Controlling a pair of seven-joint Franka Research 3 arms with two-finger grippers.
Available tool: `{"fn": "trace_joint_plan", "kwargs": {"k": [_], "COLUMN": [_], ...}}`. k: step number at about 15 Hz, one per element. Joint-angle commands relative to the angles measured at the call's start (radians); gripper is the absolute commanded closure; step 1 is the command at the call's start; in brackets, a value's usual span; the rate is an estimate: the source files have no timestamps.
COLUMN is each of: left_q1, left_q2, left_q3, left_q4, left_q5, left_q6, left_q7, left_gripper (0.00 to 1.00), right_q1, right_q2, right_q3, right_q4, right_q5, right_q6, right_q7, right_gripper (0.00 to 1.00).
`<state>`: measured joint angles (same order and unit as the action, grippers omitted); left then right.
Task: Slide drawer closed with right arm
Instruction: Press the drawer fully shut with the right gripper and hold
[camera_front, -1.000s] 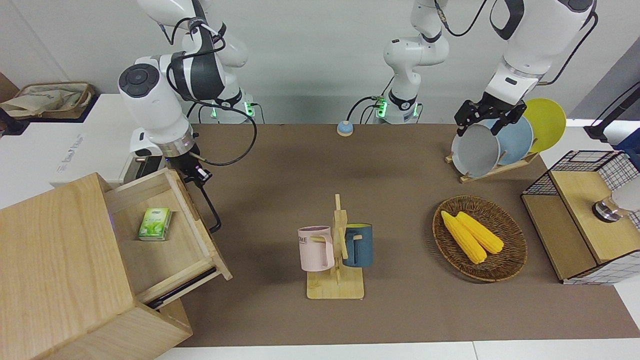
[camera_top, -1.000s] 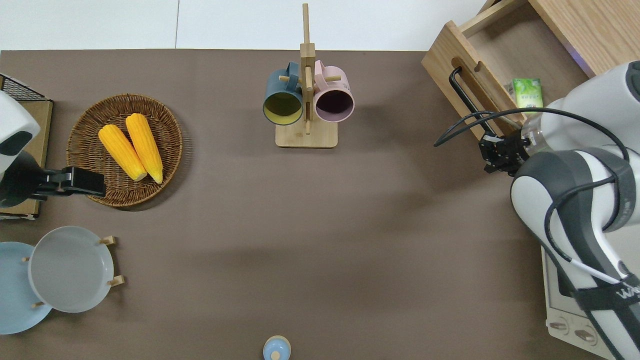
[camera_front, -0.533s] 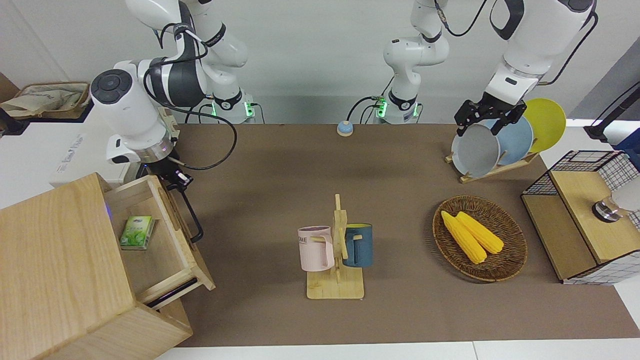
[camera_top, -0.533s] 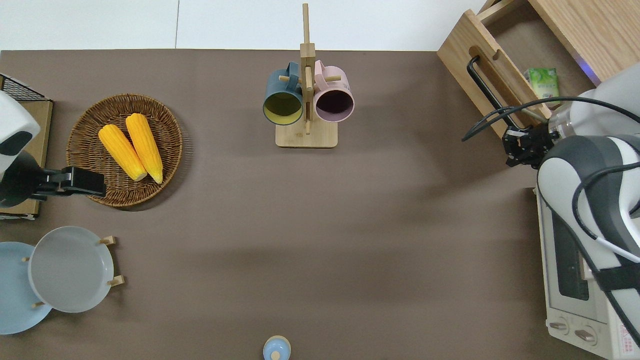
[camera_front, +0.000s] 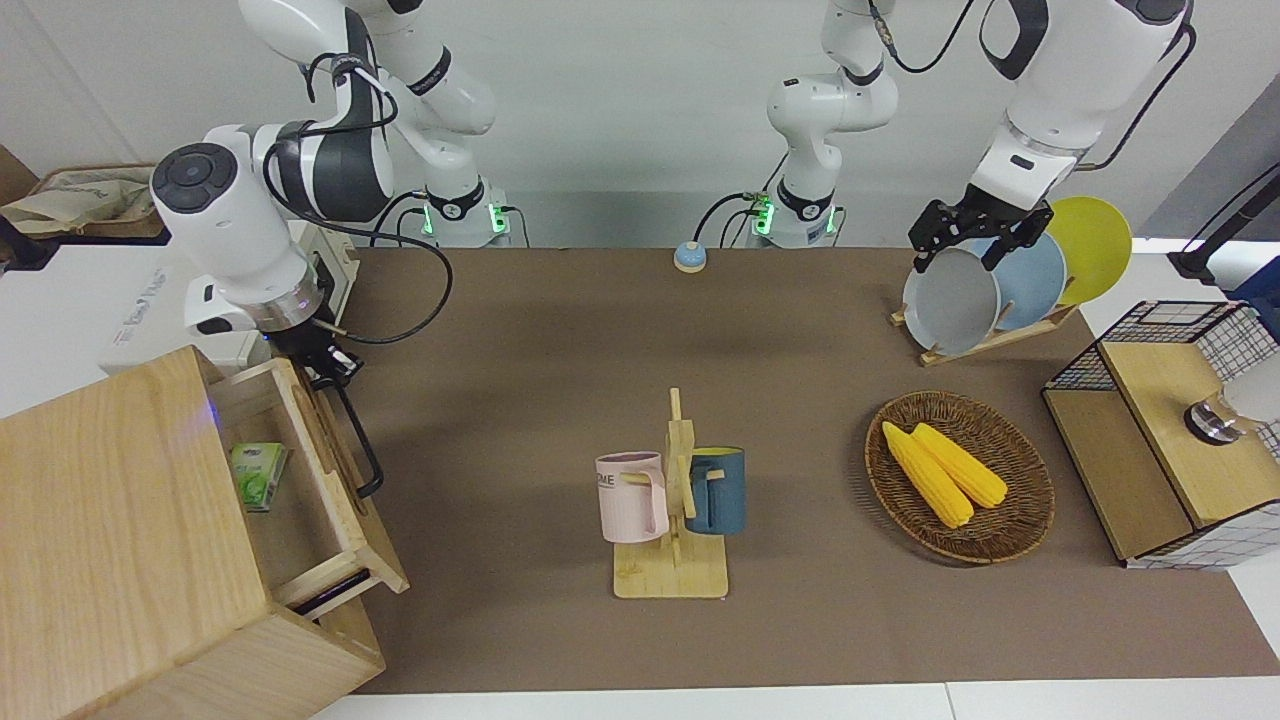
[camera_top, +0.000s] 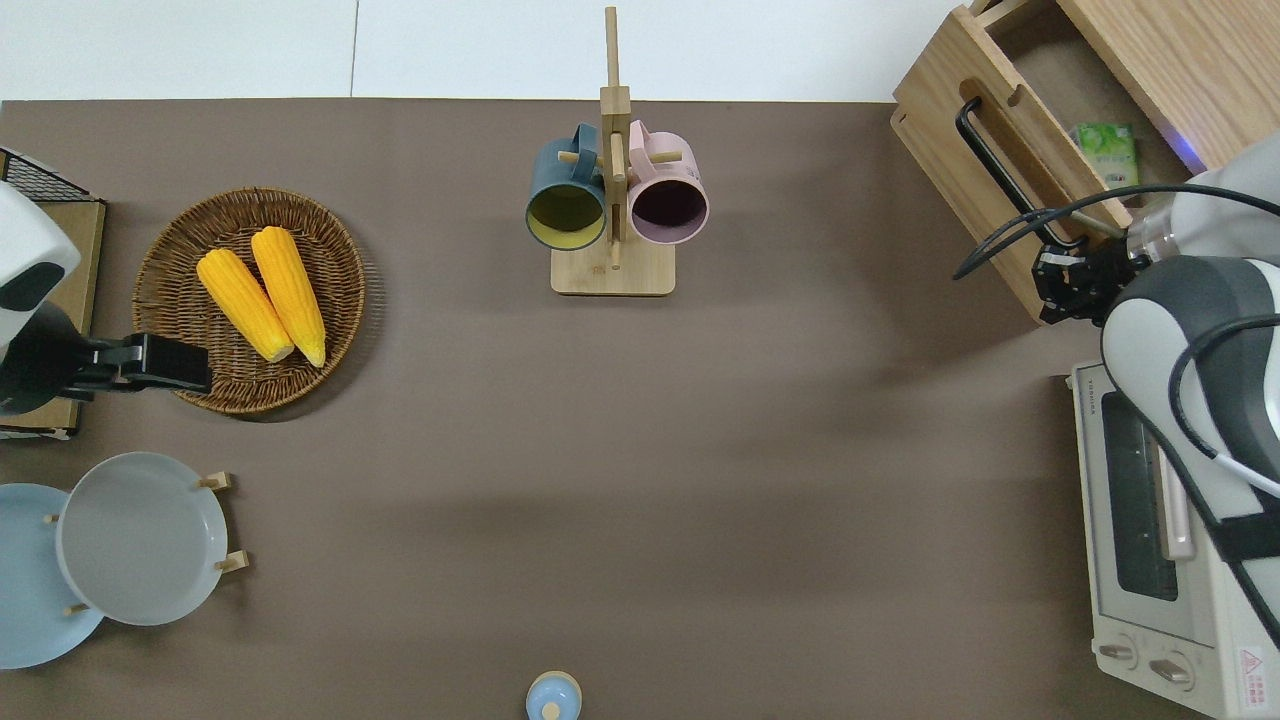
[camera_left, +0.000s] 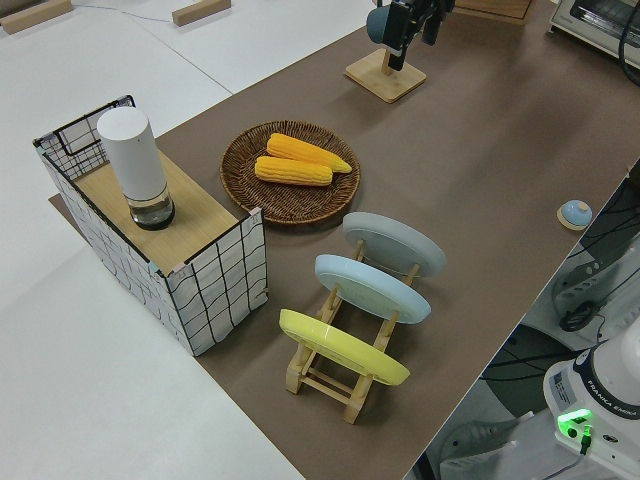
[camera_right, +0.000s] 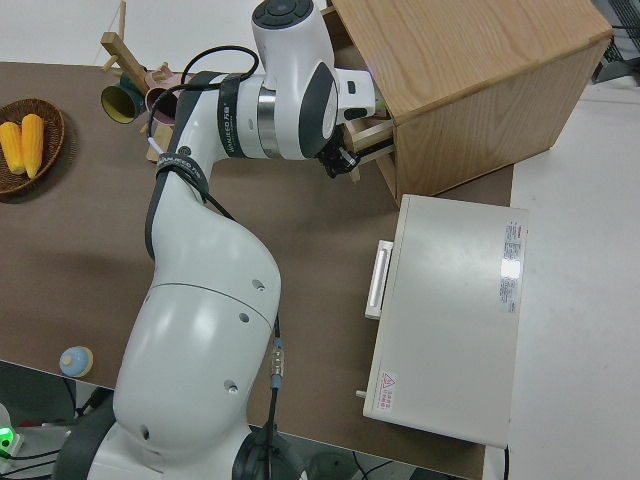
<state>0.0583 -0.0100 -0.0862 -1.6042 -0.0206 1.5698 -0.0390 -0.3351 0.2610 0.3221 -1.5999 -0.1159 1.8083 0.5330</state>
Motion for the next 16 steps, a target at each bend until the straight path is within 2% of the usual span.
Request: {"fn": "trace_joint_plan", "kwargs": {"k": [1, 8, 11, 14, 16], "left_q1": [-0.005, -0.005, -0.005, -0.005, -0.005], "left_q2": [-0.01, -0.01, -0.01, -0.01, -0.01], "left_q3": [0.005, 0.005, 0.005, 0.005, 0.005], "left_q4": [-0.005, -0.005, -0.005, -0.005, -0.005], "left_q5": [0.011, 0.011, 0.011, 0.011, 0.011], "left_q6": [-0.011, -0.011, -0.011, -0.013, -0.011], "left_q7": [0.007, 0.007, 0.007, 0.007, 0.007], "left_gripper": [0.0, 0.0, 0.0, 0.0, 0.0], "right_q1": [-0.035, -0.102, -0.156, -0.217, -0.251], "right_q2": [0.038, 0.067, 0.084, 0.095, 0.106], "right_q3": [0.011, 0.026, 0.069, 0.139, 0.167], "right_q4": [0.058, 0.087, 0.106, 0.109, 0.126], "right_q5": [-0.027, -0.05, -0.067, -0.1, -0.123], "right_q6": [-0.012, -0.012, -0.012, -0.012, -0.012], "right_q7": [-0.053, -0.064, -0.09, -0.09, -0.09], "right_gripper": [1.0, 1.0, 1.0, 1.0, 1.0]}}
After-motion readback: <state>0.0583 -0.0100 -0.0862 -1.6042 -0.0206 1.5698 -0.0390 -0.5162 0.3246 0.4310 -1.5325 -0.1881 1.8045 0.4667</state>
